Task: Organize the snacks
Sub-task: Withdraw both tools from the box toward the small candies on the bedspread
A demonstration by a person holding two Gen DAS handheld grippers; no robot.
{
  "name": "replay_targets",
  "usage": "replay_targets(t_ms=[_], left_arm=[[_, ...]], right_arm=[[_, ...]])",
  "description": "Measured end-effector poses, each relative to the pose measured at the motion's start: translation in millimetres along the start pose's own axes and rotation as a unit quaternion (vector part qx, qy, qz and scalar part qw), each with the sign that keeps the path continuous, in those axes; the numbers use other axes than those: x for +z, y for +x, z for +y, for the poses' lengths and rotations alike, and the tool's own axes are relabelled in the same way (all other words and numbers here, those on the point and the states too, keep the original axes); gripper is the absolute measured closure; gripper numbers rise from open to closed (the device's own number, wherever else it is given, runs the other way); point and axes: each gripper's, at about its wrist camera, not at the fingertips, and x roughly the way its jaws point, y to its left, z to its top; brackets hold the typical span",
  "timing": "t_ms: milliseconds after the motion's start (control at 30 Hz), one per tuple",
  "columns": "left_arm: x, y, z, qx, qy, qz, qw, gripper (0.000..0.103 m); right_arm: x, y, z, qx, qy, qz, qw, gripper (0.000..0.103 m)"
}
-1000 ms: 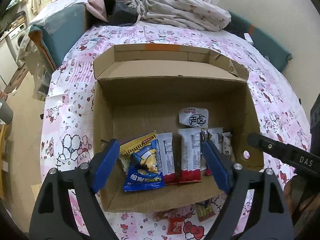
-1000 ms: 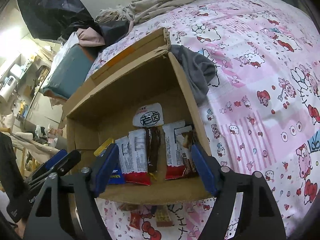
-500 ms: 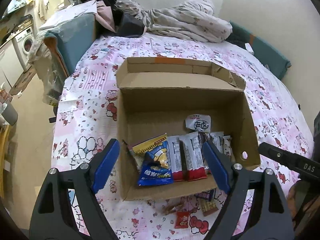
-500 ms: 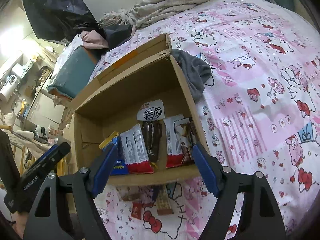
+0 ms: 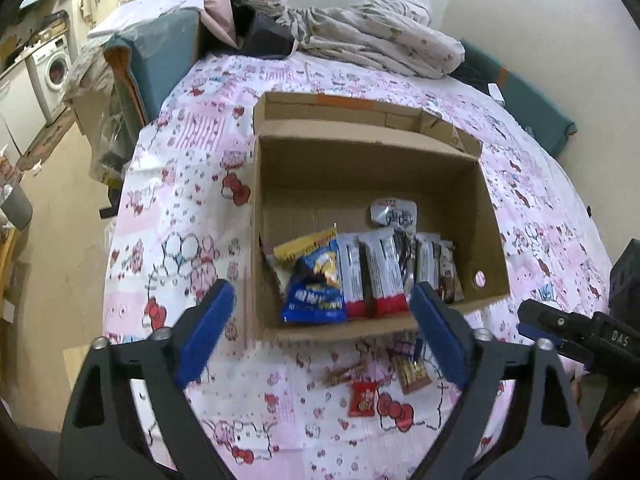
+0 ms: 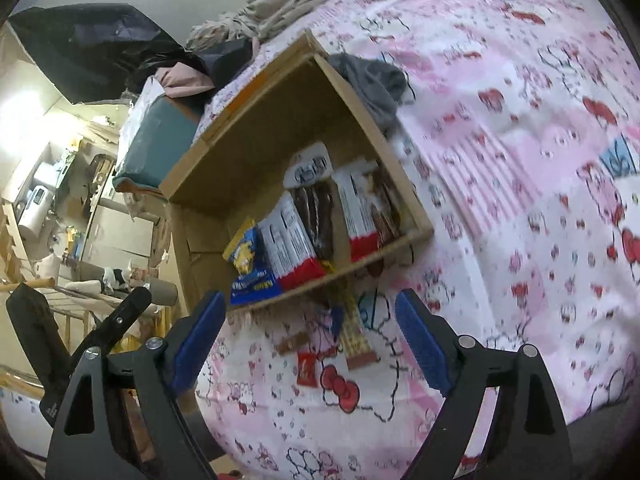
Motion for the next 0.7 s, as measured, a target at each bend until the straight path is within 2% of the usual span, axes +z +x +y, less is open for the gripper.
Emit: replay_targets(t_ms=[133,300,533,700], left_arm=[[-9,-1,1,-0.003,-0.003,0.012,0.9999,0.007],[-21,2,5,0.011,-0.013,0.027,0.9995,0.007],[-41,21,14,0.017,-0.040,0.077,0.9961,0.007],[-44,29,17,0.030,-0.045,0.085,0.9949,0.007]], right_arm=[[-11,3,-2,0.008,0.011,0.013,1.000,0.014],[-18,7,-5,0.003,0.021,0.019,1.000,0.014],[-21,10,-7,-0.031,0.016,0.021,0.999,0.014],[-20,10,-17,-0.069,0.024,0.019,0.997,0.014]])
